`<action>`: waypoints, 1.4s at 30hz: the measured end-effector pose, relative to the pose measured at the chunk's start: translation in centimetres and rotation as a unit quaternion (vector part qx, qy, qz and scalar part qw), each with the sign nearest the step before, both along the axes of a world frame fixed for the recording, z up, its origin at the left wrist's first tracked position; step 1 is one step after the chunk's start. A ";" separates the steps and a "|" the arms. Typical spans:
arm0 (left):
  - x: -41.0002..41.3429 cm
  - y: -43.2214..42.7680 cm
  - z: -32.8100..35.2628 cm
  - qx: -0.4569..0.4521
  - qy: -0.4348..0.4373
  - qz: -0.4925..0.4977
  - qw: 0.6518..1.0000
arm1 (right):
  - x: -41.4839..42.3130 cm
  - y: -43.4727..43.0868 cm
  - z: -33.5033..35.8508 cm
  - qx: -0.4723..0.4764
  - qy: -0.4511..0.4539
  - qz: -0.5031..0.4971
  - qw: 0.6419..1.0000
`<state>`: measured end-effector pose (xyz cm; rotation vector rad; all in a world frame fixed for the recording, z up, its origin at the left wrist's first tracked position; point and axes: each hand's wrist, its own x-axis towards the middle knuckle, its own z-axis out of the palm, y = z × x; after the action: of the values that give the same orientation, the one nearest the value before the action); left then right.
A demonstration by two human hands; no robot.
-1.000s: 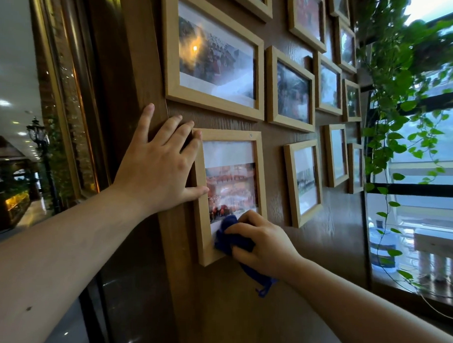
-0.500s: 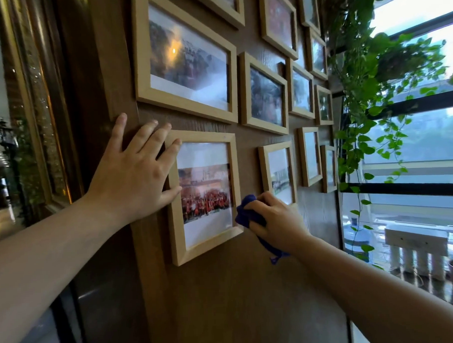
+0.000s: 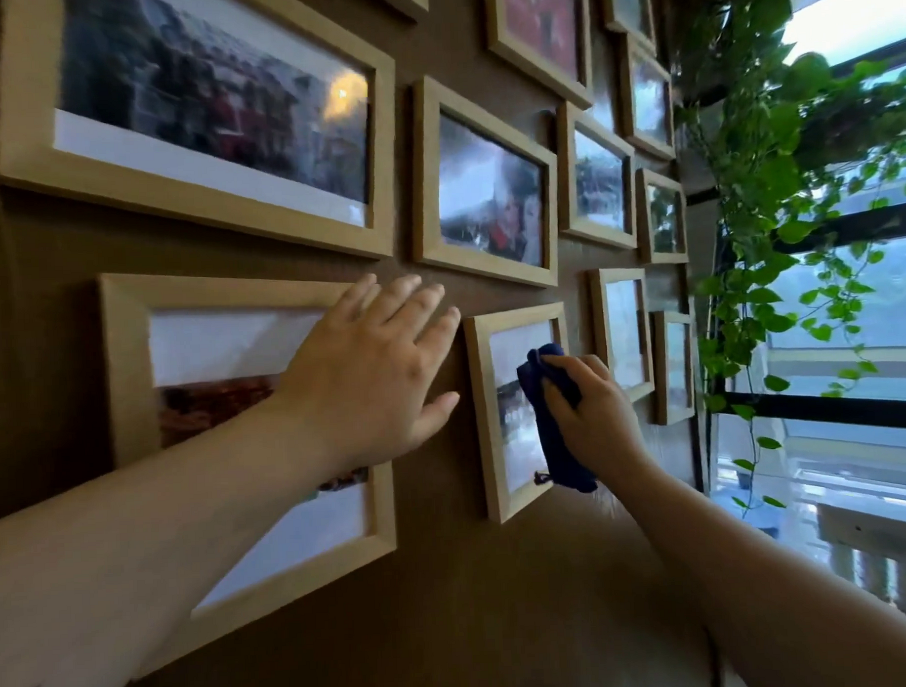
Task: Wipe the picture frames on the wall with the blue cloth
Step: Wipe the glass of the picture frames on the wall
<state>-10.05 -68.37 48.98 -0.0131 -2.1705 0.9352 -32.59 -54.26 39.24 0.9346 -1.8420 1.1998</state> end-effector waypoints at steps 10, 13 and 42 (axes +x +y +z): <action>-10.5 0.8 0.1 -0.009 -0.032 0.101 0.994 | -7.3 -2.9 1.4 -0.106 -0.036 0.051 0.992; -12.0 0.6 -0.2 -0.001 -0.033 0.120 0.992 | -8.2 -3.3 0.8 -0.073 0.002 0.049 0.996; -13.3 -0.2 -0.7 -0.032 -0.024 0.127 0.991 | -6.3 -2.7 -1.9 0.046 0.103 0.023 0.993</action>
<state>-23.31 -68.54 48.25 0.2173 -2.2210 1.1577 -38.87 -56.93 37.32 1.1155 -1.7311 1.0116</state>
